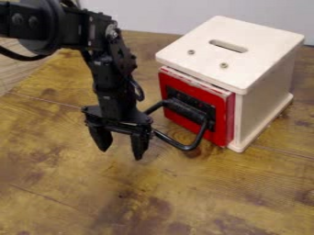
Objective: Close the drawer
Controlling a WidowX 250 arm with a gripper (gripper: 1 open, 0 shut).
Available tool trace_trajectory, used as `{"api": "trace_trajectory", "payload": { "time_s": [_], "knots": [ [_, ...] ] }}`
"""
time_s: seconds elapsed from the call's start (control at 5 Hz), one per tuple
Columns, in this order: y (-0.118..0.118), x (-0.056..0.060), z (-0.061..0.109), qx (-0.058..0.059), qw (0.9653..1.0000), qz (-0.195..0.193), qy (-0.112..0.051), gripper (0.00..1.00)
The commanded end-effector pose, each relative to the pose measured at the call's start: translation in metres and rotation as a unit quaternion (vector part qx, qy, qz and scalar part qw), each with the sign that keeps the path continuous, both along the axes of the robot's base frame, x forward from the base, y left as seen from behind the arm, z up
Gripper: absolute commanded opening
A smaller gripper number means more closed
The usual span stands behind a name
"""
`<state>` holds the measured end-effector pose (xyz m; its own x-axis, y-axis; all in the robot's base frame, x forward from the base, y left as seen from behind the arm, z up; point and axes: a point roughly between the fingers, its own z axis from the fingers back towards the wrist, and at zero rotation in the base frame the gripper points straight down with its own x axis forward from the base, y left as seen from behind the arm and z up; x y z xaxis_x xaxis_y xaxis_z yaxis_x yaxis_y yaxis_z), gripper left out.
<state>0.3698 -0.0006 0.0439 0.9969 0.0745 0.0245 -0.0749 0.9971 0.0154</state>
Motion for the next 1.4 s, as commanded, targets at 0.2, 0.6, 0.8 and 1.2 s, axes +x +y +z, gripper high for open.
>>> {"api": "trace_trajectory", "payload": {
  "time_s": [0.2, 0.6, 0.8, 1.2],
  "knots": [
    [0.0119, 0.0070, 0.0429, 0.006, 0.9978, 0.013, -0.065, 1.00],
    [0.0136, 0.0055, 0.0448, 0.008, 0.9975, 0.014, -0.069, 1.00],
    [0.0139, 0.0065, 0.0458, 0.008, 0.9973, 0.013, -0.072, 1.00],
    [0.0148, 0.0073, 0.0479, 0.010, 0.9969, 0.013, -0.077, 1.00]
  ]
}}
